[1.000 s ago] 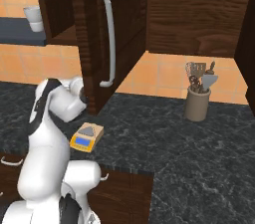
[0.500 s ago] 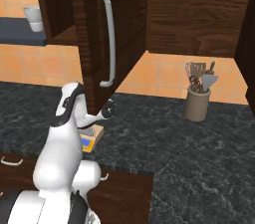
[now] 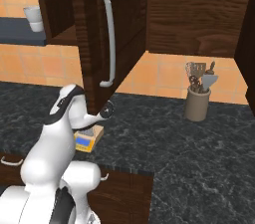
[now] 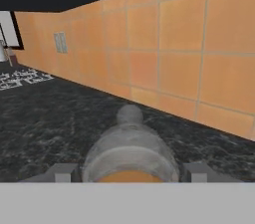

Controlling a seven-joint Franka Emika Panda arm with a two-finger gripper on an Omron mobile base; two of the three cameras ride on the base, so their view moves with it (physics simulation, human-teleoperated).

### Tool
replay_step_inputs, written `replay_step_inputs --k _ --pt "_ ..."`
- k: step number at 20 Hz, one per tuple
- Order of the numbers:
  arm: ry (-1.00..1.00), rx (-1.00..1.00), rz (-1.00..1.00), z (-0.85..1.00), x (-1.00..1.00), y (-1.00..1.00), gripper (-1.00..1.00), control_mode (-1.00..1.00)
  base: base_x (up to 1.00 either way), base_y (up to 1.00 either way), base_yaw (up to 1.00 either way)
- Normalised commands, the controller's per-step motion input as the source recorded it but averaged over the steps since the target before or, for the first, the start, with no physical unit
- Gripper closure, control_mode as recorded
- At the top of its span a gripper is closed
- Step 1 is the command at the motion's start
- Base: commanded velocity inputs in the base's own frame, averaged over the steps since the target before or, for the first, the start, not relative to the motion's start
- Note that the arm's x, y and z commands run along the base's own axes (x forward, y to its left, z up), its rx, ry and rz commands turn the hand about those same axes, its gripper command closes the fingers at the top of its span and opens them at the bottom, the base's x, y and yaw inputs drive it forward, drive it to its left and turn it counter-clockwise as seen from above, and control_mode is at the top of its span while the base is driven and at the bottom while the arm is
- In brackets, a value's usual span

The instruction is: Pick the honey bottle and place it on the digital scale for weighing, and close the cabinet.

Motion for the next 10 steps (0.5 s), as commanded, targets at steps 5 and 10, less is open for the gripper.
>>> replay_step_inputs --k 5,10 --pt "0.00 0.01 0.00 -0.40 -0.01 -0.05 1.00 -1.00 0.00 0.00 0.00" --pt "0.00 0.01 0.00 -0.41 0.03 -0.14 1.00 -1.00 0.00 0.00 0.00"
